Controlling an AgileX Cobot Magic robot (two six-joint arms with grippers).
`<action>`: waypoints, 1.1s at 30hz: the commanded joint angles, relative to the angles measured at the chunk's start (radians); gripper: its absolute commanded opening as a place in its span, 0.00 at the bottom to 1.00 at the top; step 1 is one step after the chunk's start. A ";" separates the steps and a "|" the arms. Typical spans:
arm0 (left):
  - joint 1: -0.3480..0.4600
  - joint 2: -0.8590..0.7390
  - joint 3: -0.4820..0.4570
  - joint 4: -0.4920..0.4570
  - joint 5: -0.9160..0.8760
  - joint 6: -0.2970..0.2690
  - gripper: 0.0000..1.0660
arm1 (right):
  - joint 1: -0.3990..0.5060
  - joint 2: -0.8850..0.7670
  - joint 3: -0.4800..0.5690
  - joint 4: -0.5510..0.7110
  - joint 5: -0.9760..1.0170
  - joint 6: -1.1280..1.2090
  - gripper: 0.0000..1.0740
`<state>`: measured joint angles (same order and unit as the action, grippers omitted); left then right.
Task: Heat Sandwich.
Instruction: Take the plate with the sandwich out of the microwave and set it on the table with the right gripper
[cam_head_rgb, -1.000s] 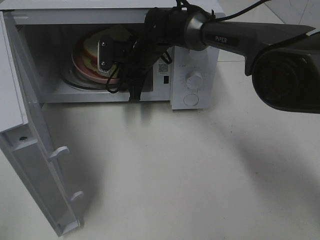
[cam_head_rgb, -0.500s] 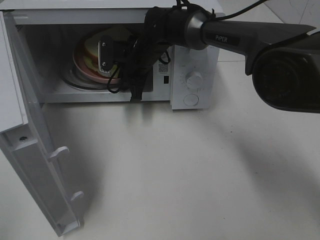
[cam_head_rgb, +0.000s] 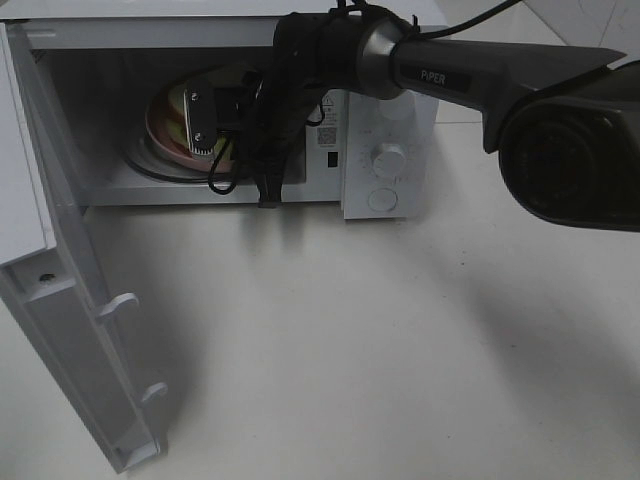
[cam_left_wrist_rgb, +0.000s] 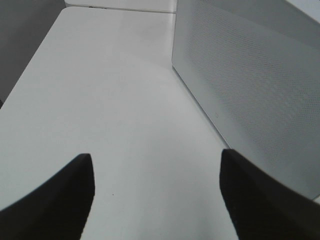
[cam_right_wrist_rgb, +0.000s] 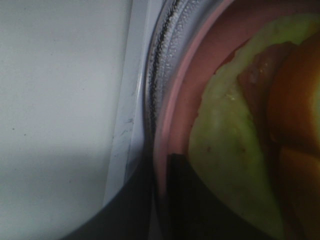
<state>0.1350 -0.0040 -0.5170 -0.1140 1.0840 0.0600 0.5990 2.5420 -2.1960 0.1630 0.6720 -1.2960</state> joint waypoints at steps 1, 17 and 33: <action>-0.006 -0.006 0.002 -0.003 -0.016 -0.004 0.64 | -0.002 0.009 0.015 -0.056 0.110 0.023 0.00; -0.006 -0.006 0.002 -0.003 -0.016 -0.004 0.64 | 0.001 -0.052 0.016 -0.091 0.194 0.023 0.00; -0.006 -0.006 0.002 -0.003 -0.016 -0.004 0.64 | 0.038 -0.066 0.016 -0.183 0.275 0.026 0.00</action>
<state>0.1350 -0.0040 -0.5170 -0.1140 1.0840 0.0600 0.6420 2.4850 -2.1930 0.0270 0.8540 -1.2960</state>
